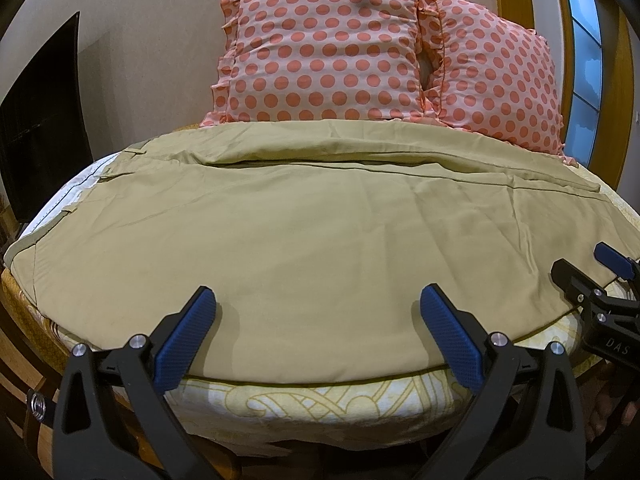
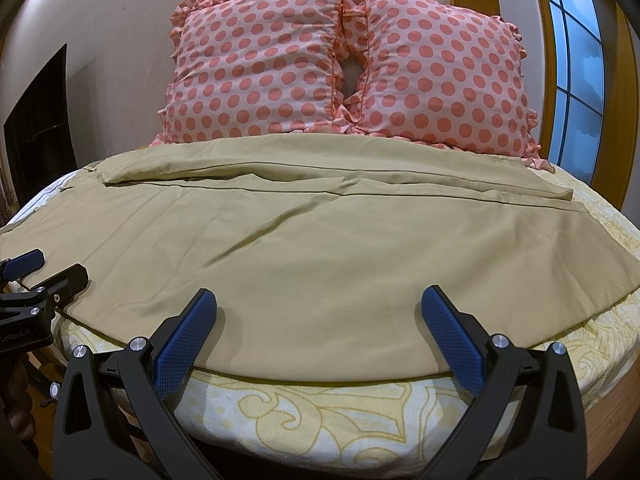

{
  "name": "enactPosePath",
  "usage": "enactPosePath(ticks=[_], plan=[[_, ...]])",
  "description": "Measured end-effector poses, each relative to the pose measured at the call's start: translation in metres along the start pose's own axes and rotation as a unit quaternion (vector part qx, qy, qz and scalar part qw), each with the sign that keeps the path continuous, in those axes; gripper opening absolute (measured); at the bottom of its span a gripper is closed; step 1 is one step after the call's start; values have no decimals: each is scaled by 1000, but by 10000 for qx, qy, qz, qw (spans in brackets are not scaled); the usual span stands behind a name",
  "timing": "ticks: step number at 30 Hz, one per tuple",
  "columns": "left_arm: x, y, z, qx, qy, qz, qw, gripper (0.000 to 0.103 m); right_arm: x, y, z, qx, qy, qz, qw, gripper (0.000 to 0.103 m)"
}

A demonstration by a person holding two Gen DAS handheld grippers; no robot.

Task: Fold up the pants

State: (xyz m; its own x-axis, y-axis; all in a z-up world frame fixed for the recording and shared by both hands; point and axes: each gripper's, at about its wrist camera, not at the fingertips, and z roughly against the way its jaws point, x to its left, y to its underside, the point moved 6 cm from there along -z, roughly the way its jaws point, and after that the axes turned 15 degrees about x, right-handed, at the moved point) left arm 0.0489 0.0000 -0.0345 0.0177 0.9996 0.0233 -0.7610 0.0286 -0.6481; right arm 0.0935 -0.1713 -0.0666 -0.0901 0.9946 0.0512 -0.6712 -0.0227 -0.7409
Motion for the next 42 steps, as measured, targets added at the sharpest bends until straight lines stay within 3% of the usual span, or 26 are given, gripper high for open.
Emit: enactPosePath(ticks=[4, 8, 11, 14, 16, 18, 22, 26, 28, 29, 31, 32, 33, 34, 37, 40, 42], plan=[[4, -5, -1, 130, 106, -101, 9998, 101, -19, -28, -3, 499, -259, -24, 9984, 102], [18, -17, 4, 52, -23, 40, 10000, 101, -93, -93, -1, 464, -109, -992, 9939, 102], [27, -31, 12, -88, -3, 242, 9997, 101, -168, -150, -36, 918, -40, -2146, 9724, 102], [32, -47, 18, -203, 140, 398, 9989, 101, -227, -190, -84, 1236, 80, -2925, 9482, 98], [33, -54, 19, -239, 169, 449, 9986, 101, -256, -203, -110, 1392, 321, -3267, 9343, 82], [33, -62, 19, -257, 196, 449, 9985, 101, -282, -217, -141, 1559, 567, -3568, 9193, 74], [31, -72, 17, -328, 122, 380, 9987, 101, -322, -230, -194, 1806, 902, -4200, 8848, 73], [27, -76, 10, -315, 132, 271, 9990, 101, -334, -241, -213, 1833, 1485, -4014, 8850, 74], [25, -78, 3, -247, 156, 232, 9993, 101, -329, -240, -225, 2025, 1973, -3372, 8980, 69], [25, -77, 1, -228, 161, 231, 9993, 101, -324, -239, -226, 1950, 2001, -3101, 9087, 65], [25, -75, -2, -197, 194, 263, 9993, 101, -325, -229, -219, 1725, 1836, -2938, 9221, 42], [26, -75, -2, -196, 219, 294, 9991, 101, -328, -224, -215, 1628, 1700, -2921, 9270, 36], [28, -73, -2, -199, 227, 317, 9990, 101, -332, -218, -211, 1565, 1615, -2949, 9287, 18], [29, -72, -1, -206, 238, 336, 9989, 101, -338, -211, -207, 1497, 1386, -3041, 9305, 12], [33, -70, 3, -246, 253, 405, 9986, 101, -354, -189, -185, 1081, 475, -3545, 9276, 6], [39, -71, 11, -337, 273, 492, 9978, 101, -352, -170, -131, 282, -535, -3736, 9256, 4], [46, -74, 18, -422, 310, 577, 9970, 101, -355, -136, -89, -181, -1218, -3855, 9144, 4]])
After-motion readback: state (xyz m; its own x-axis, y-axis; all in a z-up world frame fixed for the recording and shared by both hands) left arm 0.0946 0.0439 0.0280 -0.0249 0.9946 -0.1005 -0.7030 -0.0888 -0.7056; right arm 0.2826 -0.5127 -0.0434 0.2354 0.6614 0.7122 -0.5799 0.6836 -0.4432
